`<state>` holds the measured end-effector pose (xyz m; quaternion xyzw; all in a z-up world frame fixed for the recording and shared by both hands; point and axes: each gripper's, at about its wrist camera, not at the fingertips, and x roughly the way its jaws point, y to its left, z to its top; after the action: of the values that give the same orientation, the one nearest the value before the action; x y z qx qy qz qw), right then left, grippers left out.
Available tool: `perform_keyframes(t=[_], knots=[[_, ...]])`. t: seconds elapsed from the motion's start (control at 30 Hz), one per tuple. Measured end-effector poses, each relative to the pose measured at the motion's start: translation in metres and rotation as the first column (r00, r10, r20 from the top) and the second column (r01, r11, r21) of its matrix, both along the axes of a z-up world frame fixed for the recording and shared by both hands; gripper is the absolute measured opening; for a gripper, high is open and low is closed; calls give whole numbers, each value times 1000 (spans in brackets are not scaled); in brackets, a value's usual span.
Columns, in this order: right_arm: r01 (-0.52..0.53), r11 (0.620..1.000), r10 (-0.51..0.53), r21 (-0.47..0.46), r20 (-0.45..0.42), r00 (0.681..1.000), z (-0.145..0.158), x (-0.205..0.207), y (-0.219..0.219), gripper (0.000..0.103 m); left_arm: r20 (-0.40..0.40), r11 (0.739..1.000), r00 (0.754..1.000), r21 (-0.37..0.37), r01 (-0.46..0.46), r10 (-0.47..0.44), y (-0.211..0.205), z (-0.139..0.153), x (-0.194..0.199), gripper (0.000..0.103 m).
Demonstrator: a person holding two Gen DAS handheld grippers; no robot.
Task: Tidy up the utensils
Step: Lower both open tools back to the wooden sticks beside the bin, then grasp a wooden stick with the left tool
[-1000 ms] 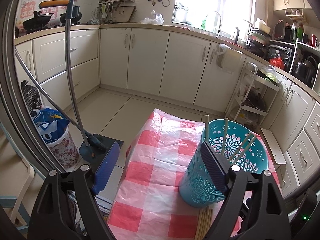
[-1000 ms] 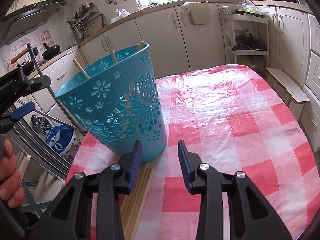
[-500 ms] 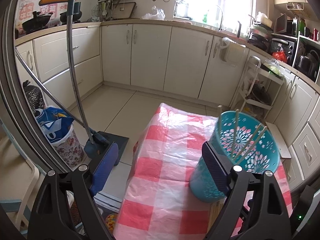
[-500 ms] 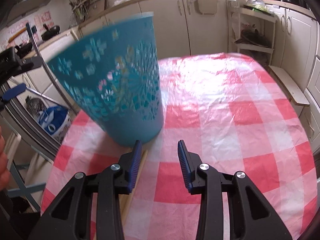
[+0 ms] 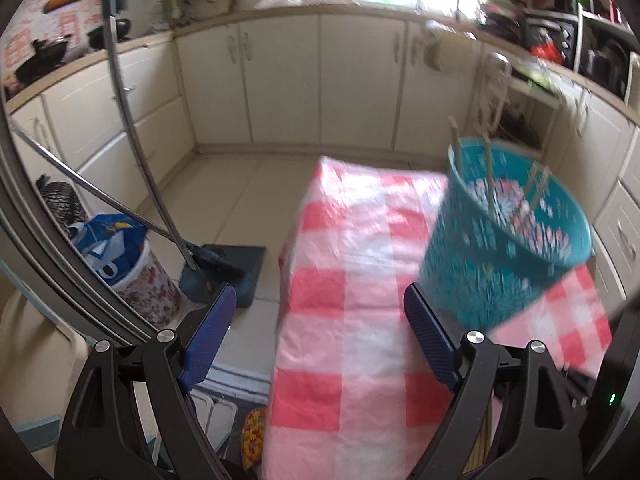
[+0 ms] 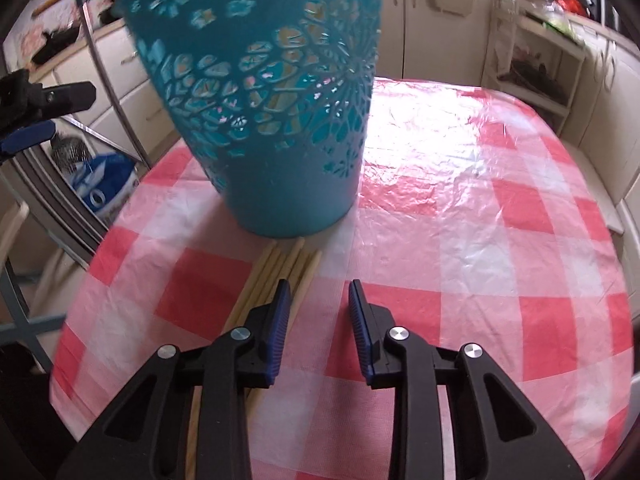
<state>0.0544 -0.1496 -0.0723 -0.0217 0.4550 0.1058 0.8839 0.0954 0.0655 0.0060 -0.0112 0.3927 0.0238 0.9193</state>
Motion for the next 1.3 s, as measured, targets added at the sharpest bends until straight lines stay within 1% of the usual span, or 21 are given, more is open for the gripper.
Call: perform_keyframes(t=[0.1,0.13,0.2,0.3,0.4,0.47,0.57,0.67,0.93,1.0,1.07,1.13,1.17,1.2,1.23,1.27,1.3], knots=[[-25,999,25,-35,-7,1000,-3,-1,1,27,-69,997,995,-22,67,-69,-12,-18,-4,82],[-33,998,33,-48,-2,999,-3,-2,1,27,-96,995,990,-31,99,-102,-20,-26,-6,82],[-39,998,39,-40,-5,999,-4,-3,-1,26,-138,988,979,-52,146,-152,-33,-38,-9,82],[-39,999,38,-35,-9,999,-5,-1,-7,22,-186,977,960,-87,194,-208,-51,-54,-12,82],[-28,999,28,-39,-8,1000,-5,0,-17,22,-216,970,946,-97,224,-240,-65,-66,-15,82],[-19,999,19,-33,-10,1000,-5,0,-23,22,-233,967,939,-95,237,-253,-73,-72,-15,82],[-16,1000,16,-26,-11,1000,-4,-2,-26,22,-245,966,935,-83,244,-257,-81,-78,-15,82],[-21,1000,21,-23,-11,1000,-3,-7,-24,22,-250,967,934,-77,243,-254,-84,-81,-13,82],[-22,1000,22,-19,-16,1000,-2,-5,-29,22,-284,972,931,-22,234,-231,-90,-91,-7,82],[-22,1000,22,-18,-17,1000,-2,-7,-31,22,-285,972,930,-25,234,-231,-91,-92,-6,82],[-25,999,25,-21,-16,1000,-2,-8,-31,22,-285,972,931,-12,234,-227,-93,-93,-4,81],[-30,999,30,-17,-16,999,-2,-8,-31,22,-288,971,930,-3,239,-230,-97,-95,-3,75],[-36,999,36,-13,-17,999,-2,-8,-30,22,-281,970,932,15,243,-229,-99,-95,-3,72],[-42,999,42,-10,-17,999,-2,-8,-29,22,-271,968,934,23,250,-235,-100,-94,-4,66],[-48,999,48,-9,-17,999,-2,-9,-28,22,-267,967,934,21,253,-238,-100,-93,-3,55],[-51,999,50,-12,-18,999,-2,-8,-27,22,-260,967,936,21,253,-239,-100,-92,-3,49],[-53,998,53,-16,-20,998,-2,-8,-28,22,-257,968,936,20,252,-239,-99,-91,-2,40]])
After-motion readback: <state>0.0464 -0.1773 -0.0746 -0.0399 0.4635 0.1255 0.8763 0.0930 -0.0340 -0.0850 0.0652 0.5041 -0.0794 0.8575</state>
